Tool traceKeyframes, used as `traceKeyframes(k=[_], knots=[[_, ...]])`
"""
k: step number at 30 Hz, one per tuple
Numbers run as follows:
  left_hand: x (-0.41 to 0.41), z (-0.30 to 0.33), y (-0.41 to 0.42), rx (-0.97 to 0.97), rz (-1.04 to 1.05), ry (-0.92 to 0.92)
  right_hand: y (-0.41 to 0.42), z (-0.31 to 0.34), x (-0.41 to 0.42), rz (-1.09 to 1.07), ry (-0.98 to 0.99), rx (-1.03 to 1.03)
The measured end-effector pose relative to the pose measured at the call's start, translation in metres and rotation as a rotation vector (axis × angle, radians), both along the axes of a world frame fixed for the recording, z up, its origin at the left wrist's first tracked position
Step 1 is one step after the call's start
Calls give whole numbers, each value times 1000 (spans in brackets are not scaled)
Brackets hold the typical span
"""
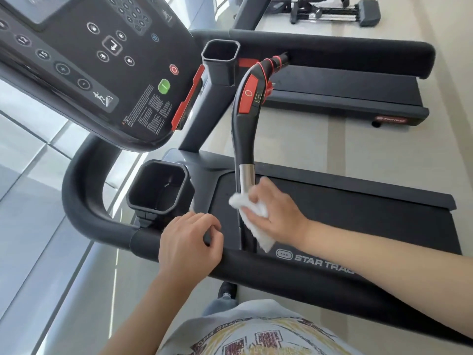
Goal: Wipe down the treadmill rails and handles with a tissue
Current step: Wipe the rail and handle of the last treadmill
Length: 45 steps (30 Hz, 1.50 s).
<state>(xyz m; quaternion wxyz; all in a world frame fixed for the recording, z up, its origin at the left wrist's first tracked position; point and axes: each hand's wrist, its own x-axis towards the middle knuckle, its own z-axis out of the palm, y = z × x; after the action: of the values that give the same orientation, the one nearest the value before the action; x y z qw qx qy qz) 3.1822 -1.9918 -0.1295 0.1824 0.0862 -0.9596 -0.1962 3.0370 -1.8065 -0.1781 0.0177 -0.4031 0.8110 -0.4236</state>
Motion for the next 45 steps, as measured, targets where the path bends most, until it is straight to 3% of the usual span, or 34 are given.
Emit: traceKeyframes(k=[7, 10, 14, 22, 29, 32, 39, 45], knots=[[0, 0, -1, 11, -21, 10, 14, -10, -1, 236, 292, 42], [0, -1, -2, 20, -12, 25, -12, 12, -28, 34, 238, 21], [1, -2, -2, 20, -11, 35, -71, 56, -79, -237, 312, 13], [3, 1, -2, 58, 16, 23, -78, 65, -70, -228, 410, 90], [4, 3, 0, 52, 13, 63, -1, 24, 8, 133, 338, 171], [3, 0, -1, 58, 28, 74, -14, 28, -9, 59, 411, 185], [4, -3, 0, 58, 61, 95, -81, 71, -84, -318, 208, 48], [5, -2, 2, 62, 103, 74, -74, 61, -56, -329, 132, 145]])
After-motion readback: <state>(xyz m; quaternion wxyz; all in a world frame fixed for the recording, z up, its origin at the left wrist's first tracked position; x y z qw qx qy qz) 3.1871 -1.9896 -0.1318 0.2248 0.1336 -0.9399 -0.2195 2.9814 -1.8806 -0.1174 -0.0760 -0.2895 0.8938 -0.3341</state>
